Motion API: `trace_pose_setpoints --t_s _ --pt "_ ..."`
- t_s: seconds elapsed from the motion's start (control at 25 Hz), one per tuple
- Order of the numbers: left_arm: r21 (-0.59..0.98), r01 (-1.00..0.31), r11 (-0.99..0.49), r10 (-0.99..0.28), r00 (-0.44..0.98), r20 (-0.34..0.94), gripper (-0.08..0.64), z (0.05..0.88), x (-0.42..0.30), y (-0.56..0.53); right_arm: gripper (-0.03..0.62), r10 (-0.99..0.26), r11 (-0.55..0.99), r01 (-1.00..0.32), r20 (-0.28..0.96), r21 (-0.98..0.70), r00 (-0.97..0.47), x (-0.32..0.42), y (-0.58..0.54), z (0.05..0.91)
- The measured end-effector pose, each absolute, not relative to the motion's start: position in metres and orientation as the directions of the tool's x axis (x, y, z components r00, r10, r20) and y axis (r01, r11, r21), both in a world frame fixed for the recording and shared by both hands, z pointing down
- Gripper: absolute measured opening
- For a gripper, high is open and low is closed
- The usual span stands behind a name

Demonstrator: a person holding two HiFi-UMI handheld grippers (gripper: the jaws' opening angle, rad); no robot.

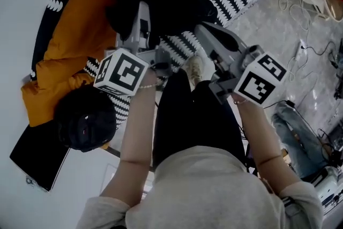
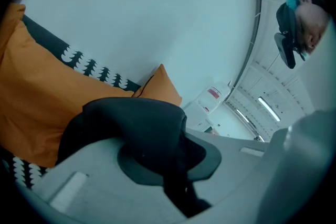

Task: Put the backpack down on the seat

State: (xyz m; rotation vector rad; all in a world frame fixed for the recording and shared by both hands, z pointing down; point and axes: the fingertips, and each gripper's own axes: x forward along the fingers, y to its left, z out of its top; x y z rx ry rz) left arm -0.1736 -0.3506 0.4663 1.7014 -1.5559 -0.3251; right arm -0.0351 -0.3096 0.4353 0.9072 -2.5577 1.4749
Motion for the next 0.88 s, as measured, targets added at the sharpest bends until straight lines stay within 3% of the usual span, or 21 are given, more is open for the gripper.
trace_pose_setpoints --t_s 0.36,0.88 --pt "0.625 -0.773 0.108 -0.929 0.146 0.341 0.050 0.461 -0.232 -0.330 0.003 -0.493 0.332 -0.517 0.322 -0.789 -0.808 -0.061 -0.313 0.431" --pt "0.593 -0.775 0.219 -0.913 0.052 0.405 0.240 0.518 -0.225 -0.318 0.003 -0.474 0.316 -0.523 0.346 -0.792 -0.810 -0.041 -0.308 0.476"
